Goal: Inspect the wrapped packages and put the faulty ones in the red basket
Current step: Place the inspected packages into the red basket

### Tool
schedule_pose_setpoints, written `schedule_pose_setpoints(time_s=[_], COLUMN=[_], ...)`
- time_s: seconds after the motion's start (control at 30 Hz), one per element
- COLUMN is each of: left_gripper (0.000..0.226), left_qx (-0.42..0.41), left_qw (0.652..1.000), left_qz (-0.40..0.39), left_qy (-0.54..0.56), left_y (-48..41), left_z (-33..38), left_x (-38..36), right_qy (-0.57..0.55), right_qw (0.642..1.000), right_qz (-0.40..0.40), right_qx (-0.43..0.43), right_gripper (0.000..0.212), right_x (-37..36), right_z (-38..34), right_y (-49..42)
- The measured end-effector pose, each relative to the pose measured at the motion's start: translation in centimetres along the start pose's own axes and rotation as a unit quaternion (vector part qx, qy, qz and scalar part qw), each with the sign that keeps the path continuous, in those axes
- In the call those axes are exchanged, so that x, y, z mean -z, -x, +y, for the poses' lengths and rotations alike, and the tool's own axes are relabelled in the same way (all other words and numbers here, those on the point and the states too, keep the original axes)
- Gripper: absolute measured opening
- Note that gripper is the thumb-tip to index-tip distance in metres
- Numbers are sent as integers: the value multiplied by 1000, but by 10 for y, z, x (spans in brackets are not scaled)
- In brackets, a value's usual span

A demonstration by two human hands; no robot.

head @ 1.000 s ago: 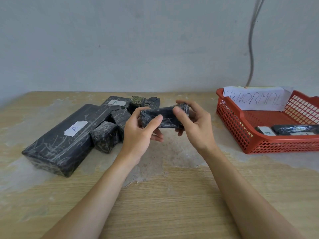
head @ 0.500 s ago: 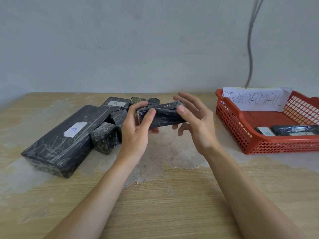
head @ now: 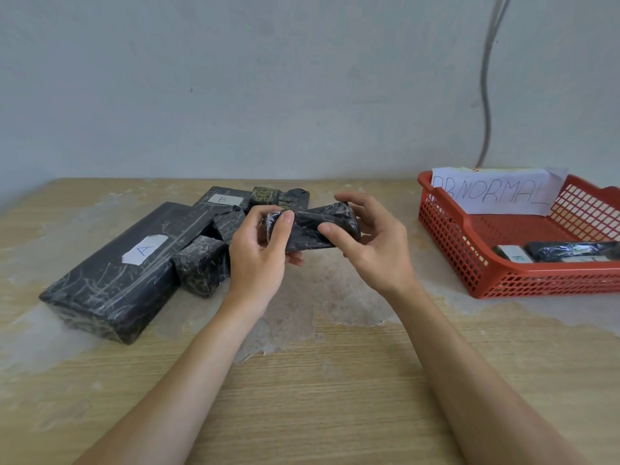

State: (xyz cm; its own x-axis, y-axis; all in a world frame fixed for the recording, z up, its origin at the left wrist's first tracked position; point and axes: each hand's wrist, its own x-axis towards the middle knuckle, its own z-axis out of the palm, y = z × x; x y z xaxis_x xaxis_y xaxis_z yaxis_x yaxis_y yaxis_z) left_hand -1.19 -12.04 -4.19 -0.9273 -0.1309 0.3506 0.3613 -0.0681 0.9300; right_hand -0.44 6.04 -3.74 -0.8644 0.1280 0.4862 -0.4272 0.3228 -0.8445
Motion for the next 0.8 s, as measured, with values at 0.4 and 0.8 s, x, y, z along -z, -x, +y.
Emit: schedule_pose_setpoints(time_s=[0.4, 0.8], left_gripper=[20, 33], left_qx=[31, 41], left_qw=[999, 998], left_qz=[-21, -39], left_qy=[28, 22], left_y=[4, 3], left_z=[1, 2], left_x=[-3, 0], right_qy=[-32, -10], right_qw=[999, 999], right_qz=[10, -47], right_qx=[-2, 4], right_gripper=[44, 52], right_x=[0, 0], right_z=[-3, 1], right_y=[-1, -4])
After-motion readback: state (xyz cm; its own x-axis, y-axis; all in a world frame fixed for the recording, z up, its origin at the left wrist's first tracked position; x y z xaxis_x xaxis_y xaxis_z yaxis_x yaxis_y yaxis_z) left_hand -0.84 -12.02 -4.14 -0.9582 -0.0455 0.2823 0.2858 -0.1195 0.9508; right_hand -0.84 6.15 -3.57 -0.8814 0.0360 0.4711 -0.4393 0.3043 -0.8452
